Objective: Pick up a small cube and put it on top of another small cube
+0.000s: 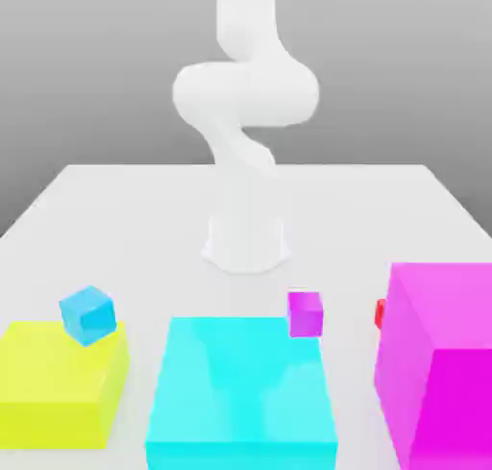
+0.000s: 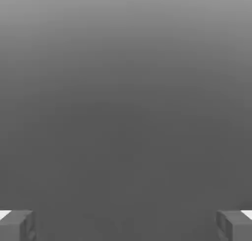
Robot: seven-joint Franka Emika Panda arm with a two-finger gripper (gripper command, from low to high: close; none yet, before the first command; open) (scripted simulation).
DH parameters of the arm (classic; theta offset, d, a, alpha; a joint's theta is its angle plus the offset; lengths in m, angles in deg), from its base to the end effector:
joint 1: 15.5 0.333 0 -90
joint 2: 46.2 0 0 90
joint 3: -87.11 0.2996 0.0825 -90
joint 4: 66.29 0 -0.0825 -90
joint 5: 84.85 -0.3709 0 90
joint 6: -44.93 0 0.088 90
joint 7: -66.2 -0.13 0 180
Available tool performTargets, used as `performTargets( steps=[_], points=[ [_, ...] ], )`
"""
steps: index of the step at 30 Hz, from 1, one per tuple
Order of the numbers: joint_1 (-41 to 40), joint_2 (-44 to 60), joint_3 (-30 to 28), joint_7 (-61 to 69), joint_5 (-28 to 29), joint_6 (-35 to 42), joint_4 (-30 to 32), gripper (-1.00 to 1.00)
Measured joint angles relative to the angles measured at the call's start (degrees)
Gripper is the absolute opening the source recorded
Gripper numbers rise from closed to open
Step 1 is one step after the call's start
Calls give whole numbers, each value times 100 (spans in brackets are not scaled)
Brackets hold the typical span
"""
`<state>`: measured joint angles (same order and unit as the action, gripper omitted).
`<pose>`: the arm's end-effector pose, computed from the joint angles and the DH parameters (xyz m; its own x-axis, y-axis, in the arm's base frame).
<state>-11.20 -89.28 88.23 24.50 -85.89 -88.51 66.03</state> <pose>0.3772 0.0388 0.6637 0.5929 -0.6172 0.5173 -0.4085 -0.7841 -0.4673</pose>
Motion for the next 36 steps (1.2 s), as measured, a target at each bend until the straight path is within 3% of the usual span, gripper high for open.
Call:
performTargets(
  steps=[20, 28, 36],
  points=[
    [3760, 3219, 964, 4796, -1108, -2056, 2401, 0],
    [3835, 3699, 947, 5409, -991, -2571, 2812, 0],
    [3615, 4076, 884, 5558, -405, -3071, 3157, 0]
  ],
)
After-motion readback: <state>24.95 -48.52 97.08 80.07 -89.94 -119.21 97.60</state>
